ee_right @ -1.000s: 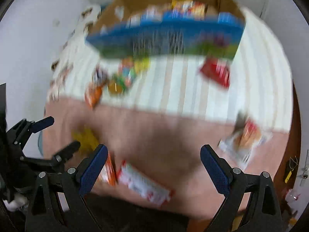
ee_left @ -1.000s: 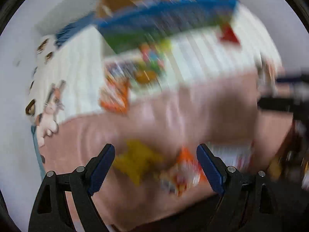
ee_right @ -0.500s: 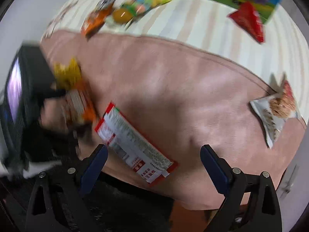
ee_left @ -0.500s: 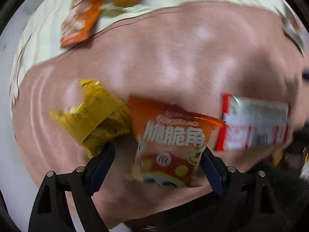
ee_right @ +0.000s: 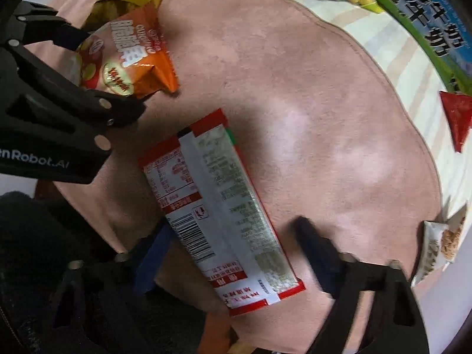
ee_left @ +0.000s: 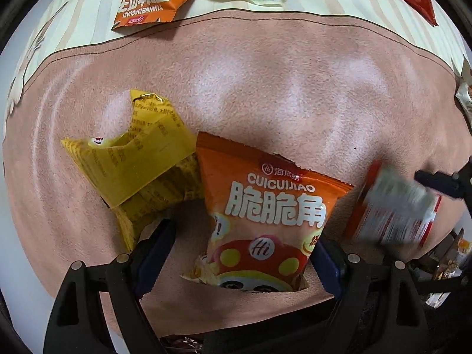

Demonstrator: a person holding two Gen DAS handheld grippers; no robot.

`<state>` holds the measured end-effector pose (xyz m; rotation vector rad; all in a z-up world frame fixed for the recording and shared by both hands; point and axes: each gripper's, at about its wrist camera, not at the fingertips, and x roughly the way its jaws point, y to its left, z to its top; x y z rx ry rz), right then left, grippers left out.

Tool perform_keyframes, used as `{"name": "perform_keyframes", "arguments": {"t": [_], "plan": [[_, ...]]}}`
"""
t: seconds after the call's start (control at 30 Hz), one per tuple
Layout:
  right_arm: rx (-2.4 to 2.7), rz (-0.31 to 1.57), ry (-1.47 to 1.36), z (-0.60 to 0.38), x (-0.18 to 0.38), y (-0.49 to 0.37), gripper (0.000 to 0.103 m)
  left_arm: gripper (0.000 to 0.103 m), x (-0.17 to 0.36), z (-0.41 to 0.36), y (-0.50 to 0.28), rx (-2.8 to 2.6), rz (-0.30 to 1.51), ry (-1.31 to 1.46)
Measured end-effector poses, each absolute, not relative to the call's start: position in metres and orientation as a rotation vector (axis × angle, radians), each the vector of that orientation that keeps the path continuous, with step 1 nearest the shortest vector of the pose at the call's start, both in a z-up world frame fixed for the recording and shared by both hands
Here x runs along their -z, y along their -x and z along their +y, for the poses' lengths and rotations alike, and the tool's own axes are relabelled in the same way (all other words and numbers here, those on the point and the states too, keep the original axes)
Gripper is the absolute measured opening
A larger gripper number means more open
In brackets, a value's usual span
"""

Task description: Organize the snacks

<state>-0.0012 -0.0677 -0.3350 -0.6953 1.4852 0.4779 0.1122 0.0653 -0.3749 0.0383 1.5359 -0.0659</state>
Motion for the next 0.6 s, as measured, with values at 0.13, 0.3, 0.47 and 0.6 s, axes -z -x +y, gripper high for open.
{"name": "perform_keyframes", "arguments": {"t": [0.13,0.3,0.47,0.6], "plan": [[-0.371,1.524,0.515,-0.092,0.327,-0.018,0.062,0.087,0.379,0.07,-0.114,0.067,1.532,-0.032],[-0.196,1.577,0.126,-0.144,0.317,-0.048,0.062,0.087,0.369,0.063,-0.129,0.06,1.529,-0.006],[-0.031,1.562,-0.284,-0.196,0.316,-0.059,0.062,0.087,0.367,0.066,-0.138,0.048,1.535,0.038],[-0.007,1.576,-0.407,-0.209,0.321,-0.059,0.07,0.087,0.375,0.071,-0.14,0.043,1.542,0.061]]}}
